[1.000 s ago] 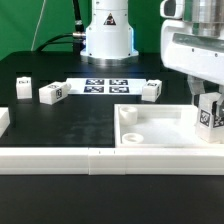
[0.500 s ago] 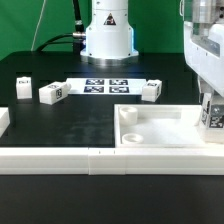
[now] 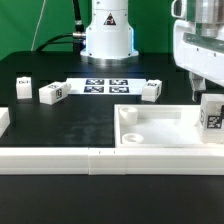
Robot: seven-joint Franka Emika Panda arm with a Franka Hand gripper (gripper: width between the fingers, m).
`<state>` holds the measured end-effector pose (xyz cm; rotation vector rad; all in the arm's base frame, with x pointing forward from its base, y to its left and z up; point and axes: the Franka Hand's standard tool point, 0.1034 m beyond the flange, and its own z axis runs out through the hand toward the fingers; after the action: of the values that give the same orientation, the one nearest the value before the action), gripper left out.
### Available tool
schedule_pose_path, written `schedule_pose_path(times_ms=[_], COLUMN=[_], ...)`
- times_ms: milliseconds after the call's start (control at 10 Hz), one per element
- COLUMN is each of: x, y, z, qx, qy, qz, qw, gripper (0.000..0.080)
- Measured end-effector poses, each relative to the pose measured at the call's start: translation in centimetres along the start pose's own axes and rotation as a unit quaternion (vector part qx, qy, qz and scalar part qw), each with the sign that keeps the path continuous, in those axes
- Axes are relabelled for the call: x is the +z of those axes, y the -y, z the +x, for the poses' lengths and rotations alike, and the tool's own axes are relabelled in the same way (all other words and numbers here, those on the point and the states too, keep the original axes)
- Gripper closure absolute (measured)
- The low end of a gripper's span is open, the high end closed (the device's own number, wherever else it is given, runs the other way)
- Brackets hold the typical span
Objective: Assemble one leg
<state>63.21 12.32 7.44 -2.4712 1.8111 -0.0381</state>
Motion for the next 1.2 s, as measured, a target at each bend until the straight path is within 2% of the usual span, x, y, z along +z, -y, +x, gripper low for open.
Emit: schedule_pose_path(times_ms=[200,500,600,800,1100,1200], x=[0.14,0.31,0.28,0.21,0.21,0.21], y=[-0.06,-0.17,-0.12,-0.11,-0.17,-0.17], z=[-0.17,-0.42,-0.52,-0.06,0.39,0.39], qx=[-0.108,-0.282,-0.304,-0.426,-0.533,-0.544], qy=[0.000,-0.006,-0.005,-0.005,-0.004,-0.004], qz=[-0.002,-0.009,-0.009,-0.010,-0.010,-0.010], qw=[0.994,0.959,0.953,0.905,0.846,0.839], gripper=[0.0151,0.0150,0.0150,0.0150,0.0150,0.0150])
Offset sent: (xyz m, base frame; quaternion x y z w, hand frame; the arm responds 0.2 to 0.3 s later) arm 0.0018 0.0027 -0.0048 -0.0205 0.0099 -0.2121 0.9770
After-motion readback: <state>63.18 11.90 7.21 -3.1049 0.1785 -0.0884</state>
